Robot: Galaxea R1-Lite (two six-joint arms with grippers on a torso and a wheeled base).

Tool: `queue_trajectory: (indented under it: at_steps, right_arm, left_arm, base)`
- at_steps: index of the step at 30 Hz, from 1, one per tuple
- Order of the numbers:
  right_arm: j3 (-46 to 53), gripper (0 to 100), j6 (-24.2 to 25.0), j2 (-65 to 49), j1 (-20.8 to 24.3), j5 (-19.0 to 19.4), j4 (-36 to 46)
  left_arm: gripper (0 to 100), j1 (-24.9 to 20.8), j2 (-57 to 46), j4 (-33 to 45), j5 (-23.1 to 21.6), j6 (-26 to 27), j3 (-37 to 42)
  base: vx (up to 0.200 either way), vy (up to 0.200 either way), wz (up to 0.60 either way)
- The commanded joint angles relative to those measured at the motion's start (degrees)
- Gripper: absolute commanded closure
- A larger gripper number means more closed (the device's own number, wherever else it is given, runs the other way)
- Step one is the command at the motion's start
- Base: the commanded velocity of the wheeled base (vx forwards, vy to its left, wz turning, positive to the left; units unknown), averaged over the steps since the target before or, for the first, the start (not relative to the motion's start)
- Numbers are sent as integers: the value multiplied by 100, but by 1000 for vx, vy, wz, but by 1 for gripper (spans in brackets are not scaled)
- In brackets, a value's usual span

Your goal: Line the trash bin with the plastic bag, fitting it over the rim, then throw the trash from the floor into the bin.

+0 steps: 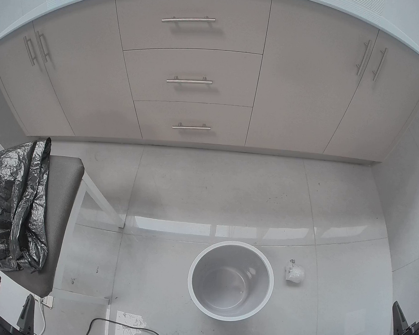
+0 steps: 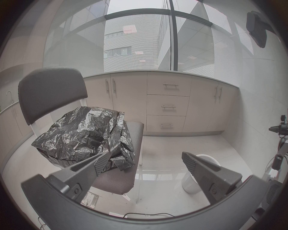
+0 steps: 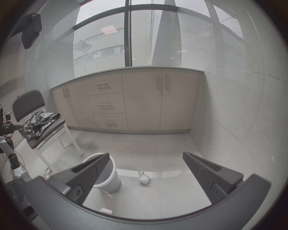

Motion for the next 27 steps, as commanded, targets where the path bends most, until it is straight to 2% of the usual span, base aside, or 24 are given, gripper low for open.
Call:
queue_trajectory:
  at_steps: [1,2,3,4,5,6,7,8,9,10,11,13,15,17,18,20,21,23,27]
  right_arm:
    - [57,0,-66,-93,-1,-2,-55]
    - [-48,0,-49,-93,-1,-11,-116]
    - [-672,0,110,83,7,16,-363]
    - [-1657,0,417,549,51,-28,-486]
    - [-2738,0,822,1226,122,-46,-477]
    - [-3502,0,1006,1692,139,-90,-371]
    - [-4100,0,830,1999,95,-46,-248]
    - [-4100,0,830,1999,95,-46,-248]
    - [-4610,0,215,2553,130,95,-20]
    - [-4610,0,215,2553,130,95,-20]
    - [-4513,0,110,2904,183,218,-37]
    - [-4416,0,294,3142,253,279,-125]
    - [-4144,0,1041,3801,631,429,-890]
    - [-4030,0,1358,4170,825,429,-1408]
    - [-3907,0,1604,4522,983,429,-1971]
    - [-3740,0,1762,4987,1088,429,-2586]
    - [-3740,0,1762,4987,1088,429,-2586]
    - [-3476,0,1797,5594,1185,429,-3342]
    - [-3247,0,1806,6156,1194,429,-3931]
  left_arm:
    - [0,11,-93,10,7,5,99]
    - [0,20,-93,10,7,5,99]
    - [0,20,-93,10,7,14,99]
    - [0,20,-84,-25,16,5,20]
    - [0,-6,13,1,34,-74,-341]
    - [0,-24,189,80,60,-285,-956]
    - [0,-68,487,212,86,-593,-1501]
    - [0,-68,487,212,86,-593,-1501]
    - [0,-112,980,546,104,-830,-2195]
    - [0,-112,980,546,104,-830,-2195]
    - [0,-112,1287,722,104,-813,-2564]
    - [0,-94,1428,713,104,-786,-2608]
    - [0,-59,2078,660,122,-663,-2881]
    - [0,-59,2412,651,139,-654,-3013]
    - [0,-50,2808,651,192,-637,-3118]
    - [0,-50,3344,634,306,-575,-3188]
    - [0,-50,3344,634,306,-575,-3188]
    - [0,-50,4179,625,429,-215,-3215]
    - [0,-50,4943,634,675,154,-3206]
  base:
    - [0,0,0]
    - [0,0,0]
    - [0,0,0]
    - [0,0,0]
    - [0,0,0]
    - [0,0,0]
    - [0,0,0]
    - [0,0,0]
    - [0,0,0]
    - [0,0,0]
    - [0,0,0]
    - [0,0,0]
    - [0,0,0]
    - [0,0,0]
    - [0,0,0]
    - [0,0,0]
    - [0,0,0]
    - [0,0,0]
    - [0,0,0]
